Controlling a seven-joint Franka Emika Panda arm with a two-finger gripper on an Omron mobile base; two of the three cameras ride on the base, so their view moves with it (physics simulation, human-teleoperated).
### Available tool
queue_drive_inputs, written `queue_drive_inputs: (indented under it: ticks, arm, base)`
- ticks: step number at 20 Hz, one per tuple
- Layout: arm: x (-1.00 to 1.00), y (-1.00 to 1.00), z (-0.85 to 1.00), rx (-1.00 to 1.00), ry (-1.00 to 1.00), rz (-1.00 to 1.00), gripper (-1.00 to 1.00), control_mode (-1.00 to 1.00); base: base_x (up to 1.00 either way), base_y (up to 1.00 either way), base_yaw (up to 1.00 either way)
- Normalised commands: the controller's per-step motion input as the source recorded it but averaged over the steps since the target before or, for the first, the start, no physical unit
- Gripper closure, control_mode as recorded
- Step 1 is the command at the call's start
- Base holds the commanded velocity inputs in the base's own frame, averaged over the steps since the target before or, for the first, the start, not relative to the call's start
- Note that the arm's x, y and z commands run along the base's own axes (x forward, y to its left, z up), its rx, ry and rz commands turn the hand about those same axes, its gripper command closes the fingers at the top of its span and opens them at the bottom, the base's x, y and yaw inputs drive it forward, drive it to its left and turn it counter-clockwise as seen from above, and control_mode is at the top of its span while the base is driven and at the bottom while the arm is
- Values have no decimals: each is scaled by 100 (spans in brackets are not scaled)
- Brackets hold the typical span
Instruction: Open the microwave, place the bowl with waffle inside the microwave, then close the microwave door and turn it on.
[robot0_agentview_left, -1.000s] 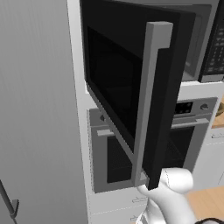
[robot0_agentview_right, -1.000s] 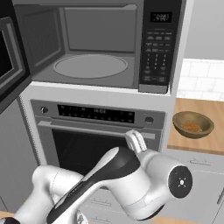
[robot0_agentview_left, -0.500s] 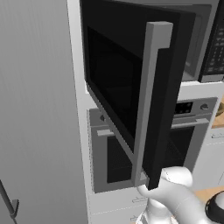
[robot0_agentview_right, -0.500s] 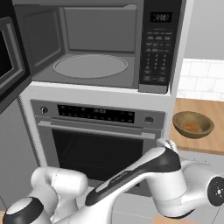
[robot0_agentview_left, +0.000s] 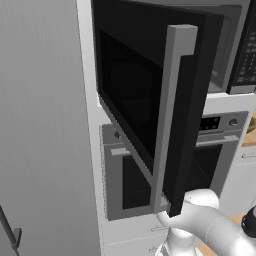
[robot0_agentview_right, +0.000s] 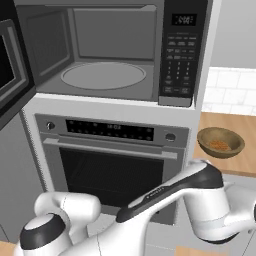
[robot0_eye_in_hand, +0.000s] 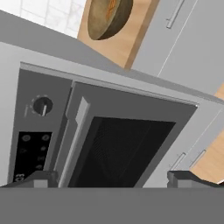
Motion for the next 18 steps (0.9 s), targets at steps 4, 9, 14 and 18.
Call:
queue_drive_inputs:
  ticks: [4,9,14,18]
  arm:
    - [8,-20,-5,0,3,0,-100,-100]
    - [18,-5,-10,0,2,-2,-100,-100]
    - [42,-14,-9,2,0,-7,-100,-100]
    - [40,-29,0,7,-1,-9,-100,-100]
  base:
    - [0,0,0]
    - [0,0,0]
    - [0,0,0]
    - [0,0,0]
